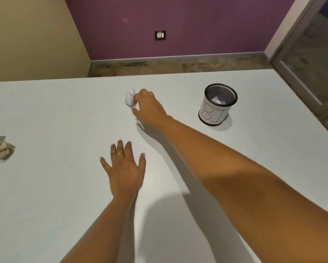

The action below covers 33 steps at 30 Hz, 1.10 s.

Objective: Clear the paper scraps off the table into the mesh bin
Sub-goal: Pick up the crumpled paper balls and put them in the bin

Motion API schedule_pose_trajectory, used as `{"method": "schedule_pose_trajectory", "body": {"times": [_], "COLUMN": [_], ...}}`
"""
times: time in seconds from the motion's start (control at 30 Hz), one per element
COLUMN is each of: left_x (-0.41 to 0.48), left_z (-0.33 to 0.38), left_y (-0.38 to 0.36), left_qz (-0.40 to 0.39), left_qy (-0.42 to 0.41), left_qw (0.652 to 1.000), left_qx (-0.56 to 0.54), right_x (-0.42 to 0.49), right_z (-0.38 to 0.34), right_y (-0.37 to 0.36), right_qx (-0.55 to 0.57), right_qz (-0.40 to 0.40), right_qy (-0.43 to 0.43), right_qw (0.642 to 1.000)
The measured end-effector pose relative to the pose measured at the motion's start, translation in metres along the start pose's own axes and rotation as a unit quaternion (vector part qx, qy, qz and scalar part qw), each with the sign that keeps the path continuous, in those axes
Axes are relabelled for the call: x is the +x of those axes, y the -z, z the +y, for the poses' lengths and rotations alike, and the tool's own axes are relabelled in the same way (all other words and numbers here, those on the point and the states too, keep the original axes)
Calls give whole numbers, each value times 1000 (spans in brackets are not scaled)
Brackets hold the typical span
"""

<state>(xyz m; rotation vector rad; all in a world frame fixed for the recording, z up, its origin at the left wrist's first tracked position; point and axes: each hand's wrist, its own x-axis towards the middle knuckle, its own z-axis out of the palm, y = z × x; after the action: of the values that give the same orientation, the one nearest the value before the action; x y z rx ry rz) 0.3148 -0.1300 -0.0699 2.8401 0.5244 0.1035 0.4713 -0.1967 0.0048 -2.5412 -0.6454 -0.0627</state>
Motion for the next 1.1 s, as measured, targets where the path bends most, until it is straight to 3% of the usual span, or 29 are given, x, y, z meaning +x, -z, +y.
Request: {"method": "schedule_pose_trajectory", "body": {"times": [0.6, 0.9, 1.1], "left_x": [-1, 0, 0], "left_z": [1, 2, 3], "left_y": [-1, -2, -1], "left_qz": [-3, 2, 1], "left_qy": [0, -2, -4], "left_qw": [1000, 1000, 999], "left_qx": [26, 28, 32], "right_x": [47, 8, -34], "right_z": [1, 16, 14], "right_y": [-41, -47, -47], "right_qx": [-114, -17, 185], "right_qz": [-159, -2, 61], "right_qy": [-45, -28, -113], "right_qw": [980, 999, 974]}}
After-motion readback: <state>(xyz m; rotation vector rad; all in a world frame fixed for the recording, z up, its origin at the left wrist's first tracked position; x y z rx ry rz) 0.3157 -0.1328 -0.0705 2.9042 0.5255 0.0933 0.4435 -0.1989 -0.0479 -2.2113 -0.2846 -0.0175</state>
